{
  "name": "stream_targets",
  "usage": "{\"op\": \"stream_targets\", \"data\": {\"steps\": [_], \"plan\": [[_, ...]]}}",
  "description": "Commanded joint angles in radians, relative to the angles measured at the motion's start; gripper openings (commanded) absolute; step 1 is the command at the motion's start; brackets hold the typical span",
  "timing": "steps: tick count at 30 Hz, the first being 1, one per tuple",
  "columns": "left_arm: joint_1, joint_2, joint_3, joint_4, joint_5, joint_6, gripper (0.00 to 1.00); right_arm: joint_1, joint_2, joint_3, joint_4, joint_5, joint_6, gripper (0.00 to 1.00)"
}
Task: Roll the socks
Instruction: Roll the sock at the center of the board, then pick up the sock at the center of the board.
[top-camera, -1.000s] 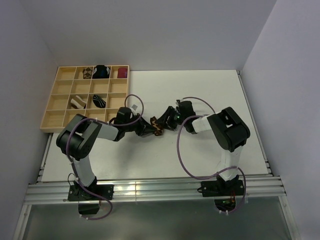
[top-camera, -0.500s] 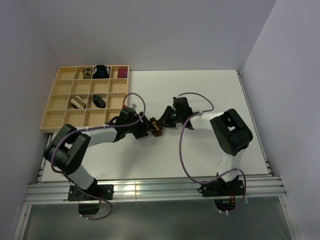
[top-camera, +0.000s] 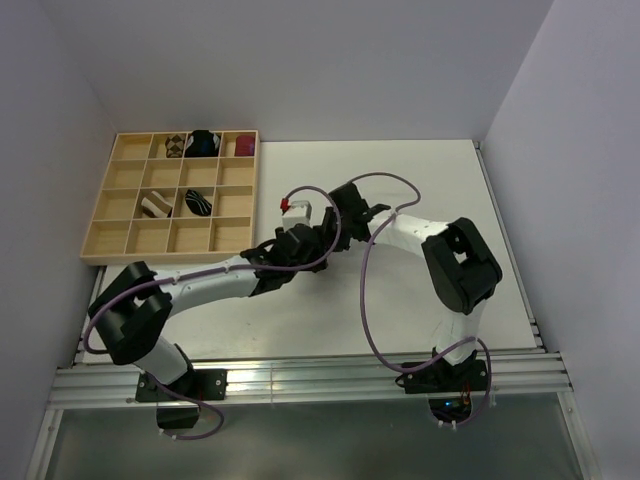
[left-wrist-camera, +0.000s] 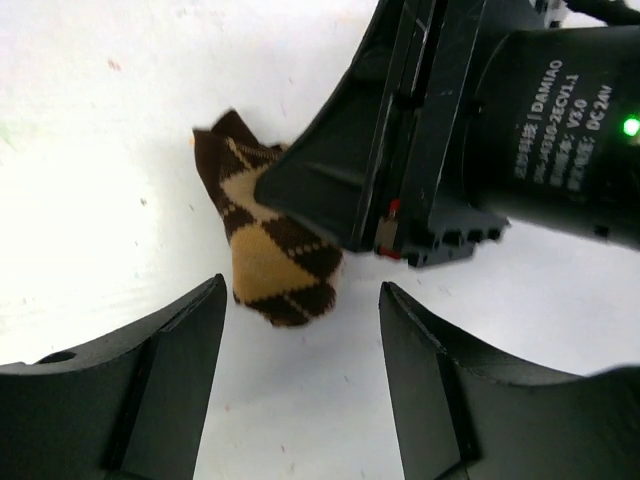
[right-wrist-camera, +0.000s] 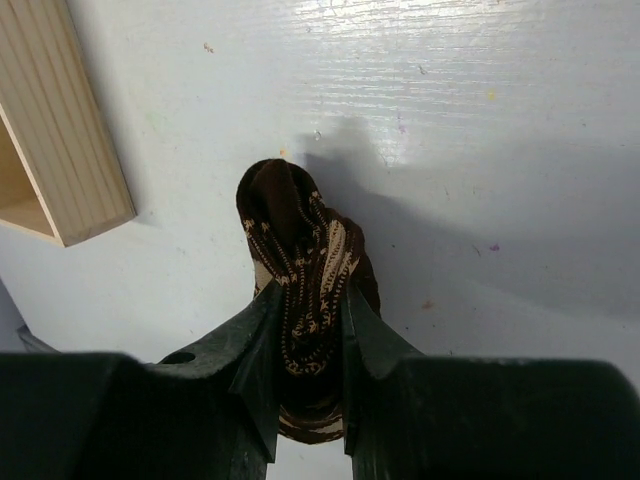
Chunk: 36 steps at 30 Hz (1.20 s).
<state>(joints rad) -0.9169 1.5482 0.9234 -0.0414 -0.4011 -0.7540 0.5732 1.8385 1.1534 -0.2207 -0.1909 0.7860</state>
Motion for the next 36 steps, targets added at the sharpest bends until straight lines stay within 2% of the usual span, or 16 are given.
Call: {"op": "stream_targets", "data": {"steps": [1, 8, 18, 29, 32, 35, 36], "plan": [[-0.028, 0.072, 0.064, -0.023, -0.145, 0.091, 0.67, 0.011, 0.011, 0.072, -0.114, 0.051, -0.022, 0.00], [-0.088, 0.150, 0.071, 0.032, -0.231, 0.168, 0.68, 0.013, 0.036, 0.081, -0.131, 0.018, -0.013, 0.00], [-0.096, 0.205, 0.060, 0.186, -0.168, 0.206, 0.67, 0.014, 0.057, 0.101, -0.148, -0.007, -0.005, 0.00], [-0.092, 0.325, 0.130, 0.044, -0.180, 0.074, 0.62, 0.014, 0.064, 0.104, -0.152, -0.025, -0.002, 0.00], [-0.086, 0.345, 0.147, -0.008, -0.176, 0.050, 0.44, 0.014, 0.059, 0.108, -0.152, -0.039, 0.001, 0.00], [-0.079, 0.366, 0.163, -0.035, -0.160, 0.042, 0.27, 0.013, 0.053, 0.114, -0.154, -0.042, -0.001, 0.07], [-0.077, 0.371, 0.166, -0.041, -0.159, 0.039, 0.12, 0.010, 0.050, 0.117, -0.154, -0.047, -0.001, 0.13]]}}
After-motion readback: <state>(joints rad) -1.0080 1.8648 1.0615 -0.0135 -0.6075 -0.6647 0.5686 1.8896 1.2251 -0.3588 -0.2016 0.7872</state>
